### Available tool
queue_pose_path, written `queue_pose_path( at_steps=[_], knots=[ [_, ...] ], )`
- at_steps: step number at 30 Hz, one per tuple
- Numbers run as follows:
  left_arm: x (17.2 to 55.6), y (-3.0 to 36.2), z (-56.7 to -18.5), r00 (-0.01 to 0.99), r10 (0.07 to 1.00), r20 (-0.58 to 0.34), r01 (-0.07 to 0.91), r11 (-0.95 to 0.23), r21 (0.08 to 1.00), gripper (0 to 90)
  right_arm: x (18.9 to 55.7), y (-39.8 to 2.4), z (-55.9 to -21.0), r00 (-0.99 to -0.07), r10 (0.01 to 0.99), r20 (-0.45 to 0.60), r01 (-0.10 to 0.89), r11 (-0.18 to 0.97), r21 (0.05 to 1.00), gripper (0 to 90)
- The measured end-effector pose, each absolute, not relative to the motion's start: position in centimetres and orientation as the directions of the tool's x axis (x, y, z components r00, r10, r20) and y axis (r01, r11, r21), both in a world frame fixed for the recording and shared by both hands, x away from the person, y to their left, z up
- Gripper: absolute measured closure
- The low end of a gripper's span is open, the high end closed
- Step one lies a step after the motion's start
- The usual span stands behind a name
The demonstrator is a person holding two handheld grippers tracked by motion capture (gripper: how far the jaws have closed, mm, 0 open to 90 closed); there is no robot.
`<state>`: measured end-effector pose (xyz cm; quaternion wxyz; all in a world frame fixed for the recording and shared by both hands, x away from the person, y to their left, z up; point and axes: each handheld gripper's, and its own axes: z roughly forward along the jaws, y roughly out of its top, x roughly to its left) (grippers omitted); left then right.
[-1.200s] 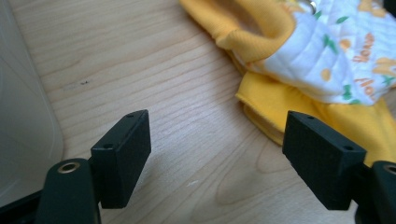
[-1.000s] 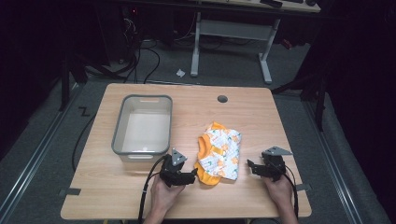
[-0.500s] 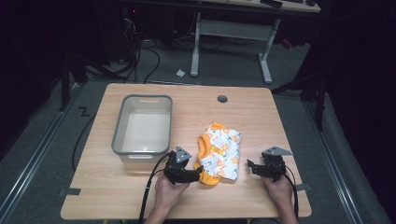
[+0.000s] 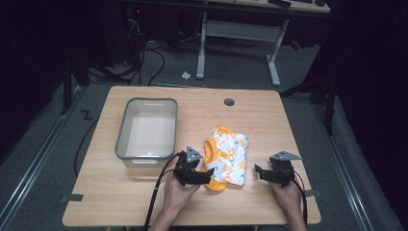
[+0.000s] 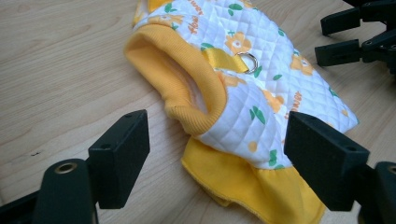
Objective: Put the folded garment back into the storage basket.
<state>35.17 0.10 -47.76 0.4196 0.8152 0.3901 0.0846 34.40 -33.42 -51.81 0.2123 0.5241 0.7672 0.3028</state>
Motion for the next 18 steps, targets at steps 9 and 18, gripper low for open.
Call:
queue_pose_path(
  at_steps=[9,18],
  knots=[
    [36.3,-0.8,-47.2,0.690,0.697,-0.195,0.566,-0.351,0.746,21.2,34.4,-33.4,-51.8,-0.359,0.933,-0.009,0.677,0.266,0.686,26.3],
    [37.8,-1.3,-47.3,0.689,0.683,-0.244,0.600,-0.347,0.721,20.6,34.4,-33.4,-51.8,-0.357,0.934,-0.008,0.676,0.265,0.687,26.6]
  ],
)
